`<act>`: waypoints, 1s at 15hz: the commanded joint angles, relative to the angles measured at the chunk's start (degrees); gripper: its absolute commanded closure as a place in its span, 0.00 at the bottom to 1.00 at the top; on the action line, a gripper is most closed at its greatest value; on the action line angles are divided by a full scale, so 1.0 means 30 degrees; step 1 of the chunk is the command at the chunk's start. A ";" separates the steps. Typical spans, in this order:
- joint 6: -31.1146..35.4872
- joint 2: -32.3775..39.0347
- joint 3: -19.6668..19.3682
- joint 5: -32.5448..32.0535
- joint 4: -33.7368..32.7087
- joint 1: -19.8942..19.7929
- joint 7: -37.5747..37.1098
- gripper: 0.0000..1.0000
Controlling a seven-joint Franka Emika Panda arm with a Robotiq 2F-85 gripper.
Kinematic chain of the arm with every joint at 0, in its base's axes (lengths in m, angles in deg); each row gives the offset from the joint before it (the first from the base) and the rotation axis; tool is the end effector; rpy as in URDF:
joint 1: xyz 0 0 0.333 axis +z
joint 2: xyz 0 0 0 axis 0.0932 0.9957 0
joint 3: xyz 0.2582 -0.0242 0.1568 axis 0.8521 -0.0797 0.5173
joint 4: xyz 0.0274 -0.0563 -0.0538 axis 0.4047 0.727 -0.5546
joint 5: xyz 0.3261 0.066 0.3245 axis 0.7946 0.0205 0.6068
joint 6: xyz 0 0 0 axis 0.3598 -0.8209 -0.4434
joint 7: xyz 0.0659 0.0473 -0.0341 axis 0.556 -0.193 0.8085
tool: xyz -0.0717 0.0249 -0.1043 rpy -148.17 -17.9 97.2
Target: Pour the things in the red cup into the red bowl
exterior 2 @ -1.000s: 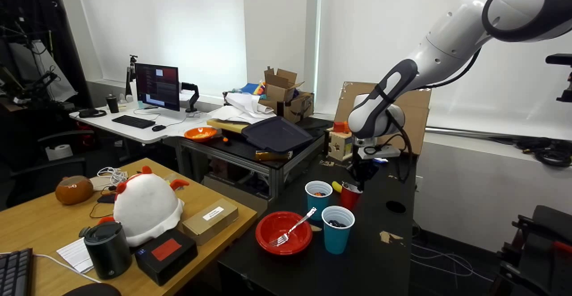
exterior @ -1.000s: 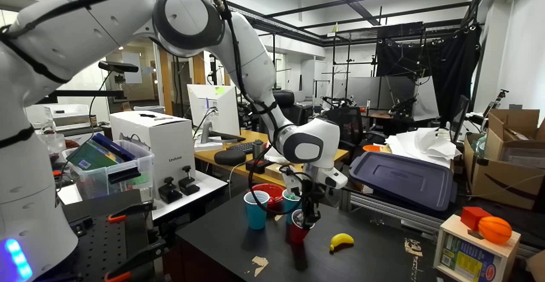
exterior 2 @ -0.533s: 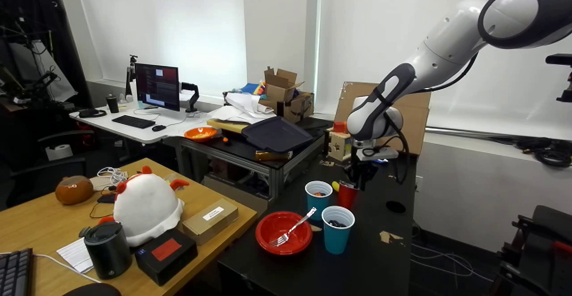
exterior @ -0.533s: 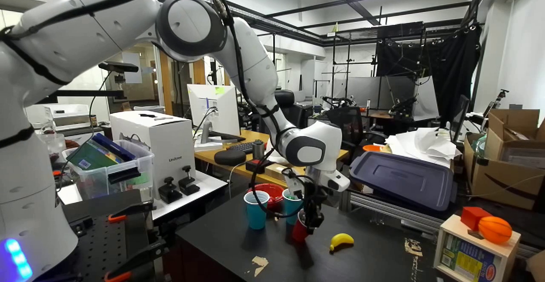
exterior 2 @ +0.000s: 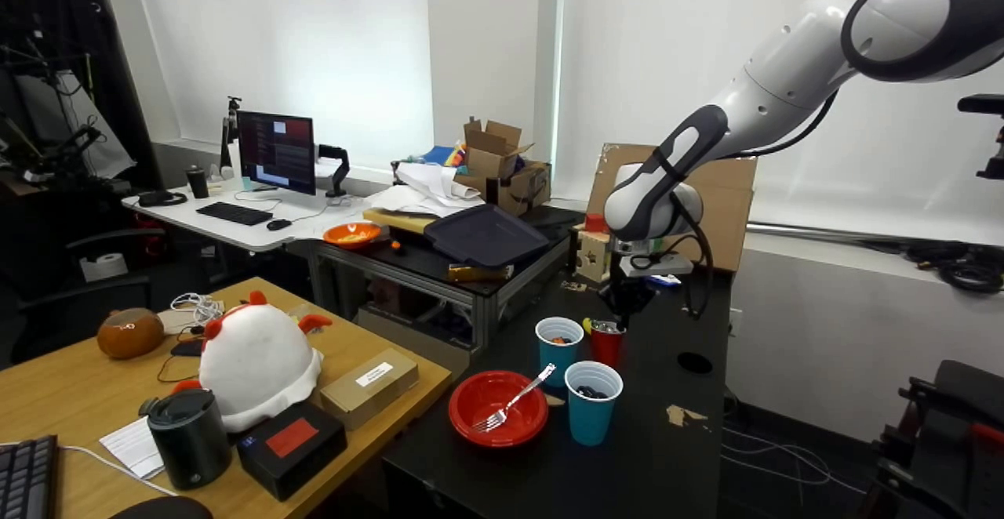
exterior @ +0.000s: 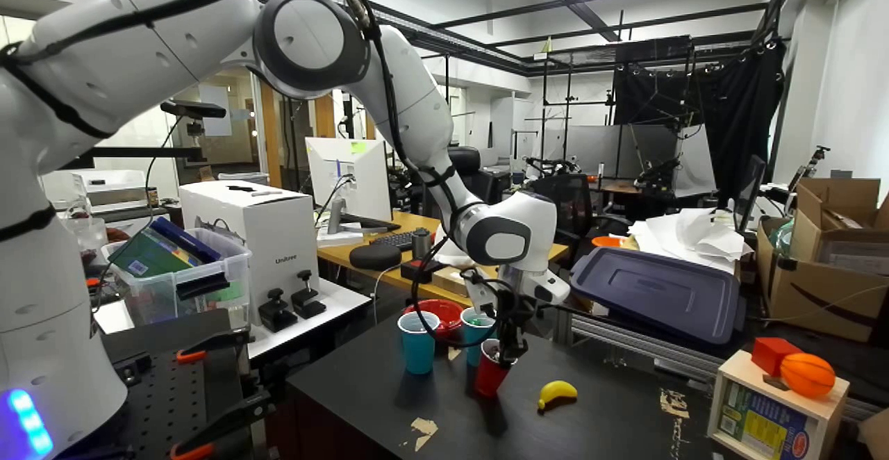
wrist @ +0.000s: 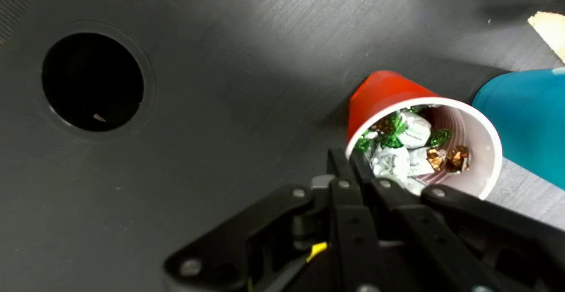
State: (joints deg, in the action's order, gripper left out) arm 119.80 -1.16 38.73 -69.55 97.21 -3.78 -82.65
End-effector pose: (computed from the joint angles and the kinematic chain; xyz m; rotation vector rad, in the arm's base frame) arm 0.6862 -0.1291 -0.0465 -2.9898 0.7206 0.1289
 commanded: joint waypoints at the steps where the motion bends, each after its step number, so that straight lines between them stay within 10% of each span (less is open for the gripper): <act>1: 0.0448 -0.0958 0.0165 0.0340 0.0858 -0.0114 0.0794 0.99; 15: -0.3131 -0.8785 -0.3237 -0.5164 0.6999 0.5143 -0.2603 0.99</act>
State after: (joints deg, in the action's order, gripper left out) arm 115.22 -20.67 30.35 -80.78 113.32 8.47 -87.79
